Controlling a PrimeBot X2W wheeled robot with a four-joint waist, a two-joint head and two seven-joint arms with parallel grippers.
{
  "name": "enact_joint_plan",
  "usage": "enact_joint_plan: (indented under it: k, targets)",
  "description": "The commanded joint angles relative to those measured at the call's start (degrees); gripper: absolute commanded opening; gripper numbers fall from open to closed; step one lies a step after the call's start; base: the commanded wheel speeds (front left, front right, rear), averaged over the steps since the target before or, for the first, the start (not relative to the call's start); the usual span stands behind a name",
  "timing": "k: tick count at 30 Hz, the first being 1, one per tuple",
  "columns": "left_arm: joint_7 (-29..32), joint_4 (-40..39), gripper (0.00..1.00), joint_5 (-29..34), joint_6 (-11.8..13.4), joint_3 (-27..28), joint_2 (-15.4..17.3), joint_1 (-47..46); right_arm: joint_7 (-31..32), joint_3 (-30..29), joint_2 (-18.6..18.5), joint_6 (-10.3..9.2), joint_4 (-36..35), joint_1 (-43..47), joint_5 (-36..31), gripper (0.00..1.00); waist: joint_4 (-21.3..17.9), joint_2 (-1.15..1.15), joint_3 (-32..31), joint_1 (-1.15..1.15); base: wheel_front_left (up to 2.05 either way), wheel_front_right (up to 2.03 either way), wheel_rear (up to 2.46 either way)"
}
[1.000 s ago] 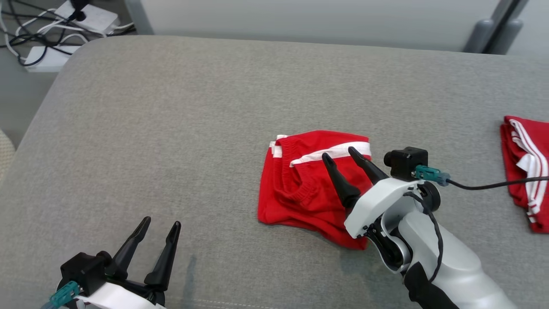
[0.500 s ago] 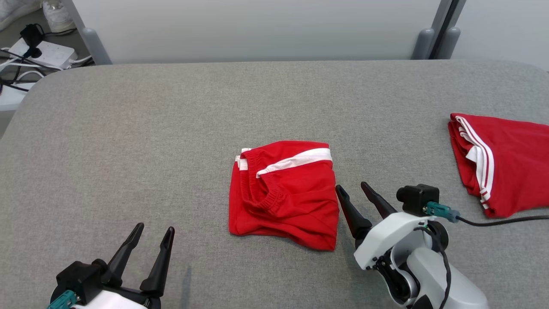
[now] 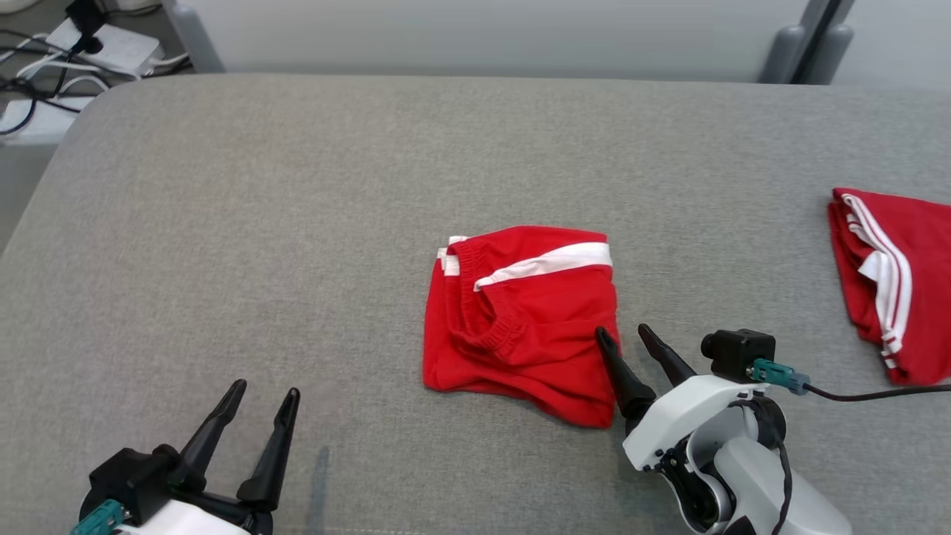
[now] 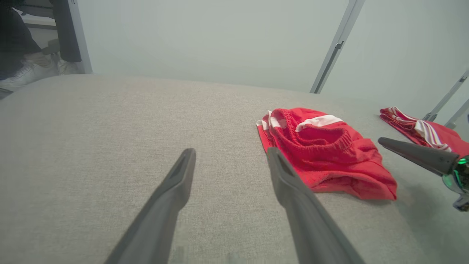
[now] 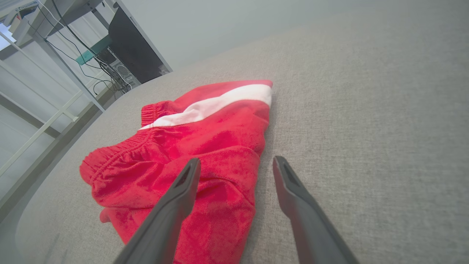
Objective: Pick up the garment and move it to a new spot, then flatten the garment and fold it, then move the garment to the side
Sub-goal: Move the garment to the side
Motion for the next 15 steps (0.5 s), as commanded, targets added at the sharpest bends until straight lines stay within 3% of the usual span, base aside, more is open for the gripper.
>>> enact_joint_plan:
  k: [1,15]
  targets:
    - [-0.8,-1.4,1.0,-0.4,-0.2,2.0,1.9,-1.9,-1.1,0.4,0.8,0.42,-0.8,-0.5,0.8,1.0,1.5,0.0,1.4,0.0,0.0,0.0,0.0]
    - [-0.8,-2.3,1.0,-3.3,-0.2,1.4,4.4,-3.9,-1.2,-1.0,0.8,0.42,1.1,-3.1,4.0,1.0,5.4,0.0,5.4,0.0,0.0,0.0,0.0]
